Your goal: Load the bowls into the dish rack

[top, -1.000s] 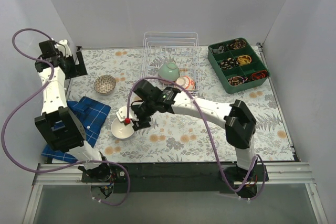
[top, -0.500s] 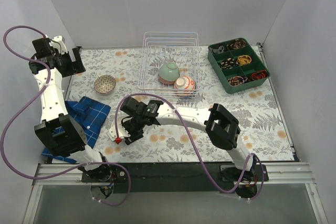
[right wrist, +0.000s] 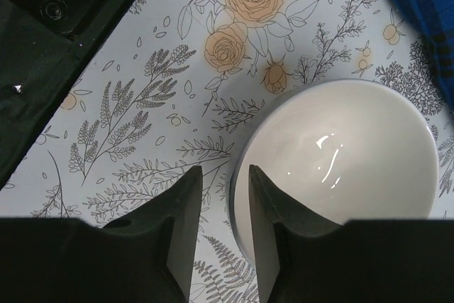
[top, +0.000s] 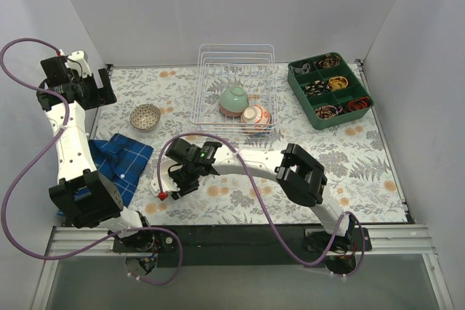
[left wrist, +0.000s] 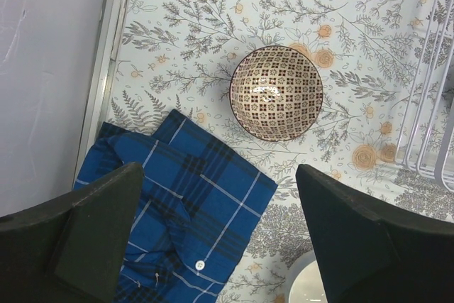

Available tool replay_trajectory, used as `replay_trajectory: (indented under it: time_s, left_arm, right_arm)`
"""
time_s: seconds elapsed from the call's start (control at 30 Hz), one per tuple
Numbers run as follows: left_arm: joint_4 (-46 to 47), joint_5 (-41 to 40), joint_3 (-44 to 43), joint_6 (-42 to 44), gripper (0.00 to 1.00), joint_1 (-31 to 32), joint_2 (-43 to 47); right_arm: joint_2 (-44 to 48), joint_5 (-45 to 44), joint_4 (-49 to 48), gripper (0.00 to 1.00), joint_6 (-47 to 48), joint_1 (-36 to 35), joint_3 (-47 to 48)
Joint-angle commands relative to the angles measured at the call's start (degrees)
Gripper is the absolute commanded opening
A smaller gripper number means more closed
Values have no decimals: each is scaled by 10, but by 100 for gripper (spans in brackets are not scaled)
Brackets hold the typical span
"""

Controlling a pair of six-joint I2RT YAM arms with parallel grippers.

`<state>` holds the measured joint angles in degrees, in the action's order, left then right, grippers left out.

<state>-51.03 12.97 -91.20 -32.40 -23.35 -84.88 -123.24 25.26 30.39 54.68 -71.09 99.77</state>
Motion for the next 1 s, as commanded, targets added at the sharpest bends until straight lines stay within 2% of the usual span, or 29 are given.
replay_trajectory:
  time_s: [0.0, 0.07, 0.1, 0.17, 0.2, 0.3, 0.4, 0.43, 0.5, 0.53, 0.7, 0.8, 0.87, 0.97]
  left_arm:
    - [-7, 12, 4, 8, 90, -5, 25]
    - [-6, 13, 7, 10, 90, -5, 26]
    - [-3, 14, 8, 10, 90, -6, 27]
    - [-1, 19, 6, 9, 90, -6, 27]
    - [0, 21, 4, 7, 90, -5, 27]
    - [0, 42, -10, 1, 90, -6, 25]
    - [10, 85, -23, 1, 88, -6, 24]
    - [14, 98, -26, 2, 87, -6, 24]
    - [25, 148, -36, -4, 86, -5, 21]
    - [28, 165, -41, -6, 86, -5, 20]
    - [57, 255, -49, -18, 85, 18, 18]
    - [79, 251, -36, -6, 84, 58, 23]
    - [87, 211, -24, 3, 84, 92, 22]
    - [110, 181, 0, 5, 84, 103, 14]
  right_arm:
    - [-2, -6, -15, 36, -11, -5, 24]
    - [4, -13, -17, 28, -12, -6, 22]
    - [7, -16, -17, 19, -12, -7, 18]
    - [21, -26, -17, 10, -11, -8, 9]
    - [29, -30, -17, 2, -12, -8, 3]
    - [69, -43, -16, 1, -49, -7, -3]
    - [99, -22, 12, 1, -125, 11, 49]
    - [105, 11, 15, 1, -191, 32, 62]
    - [121, 51, 14, 1, -264, 59, 90]
    - [127, 93, 7, 1, -337, 89, 96]
    - [150, 192, -2, 1, -379, 148, 92]
    - [143, 234, -23, 1, -431, 175, 98]
    - [135, 248, -46, 1, -442, 191, 98]
    - [107, 261, -60, 1, -462, 205, 118]
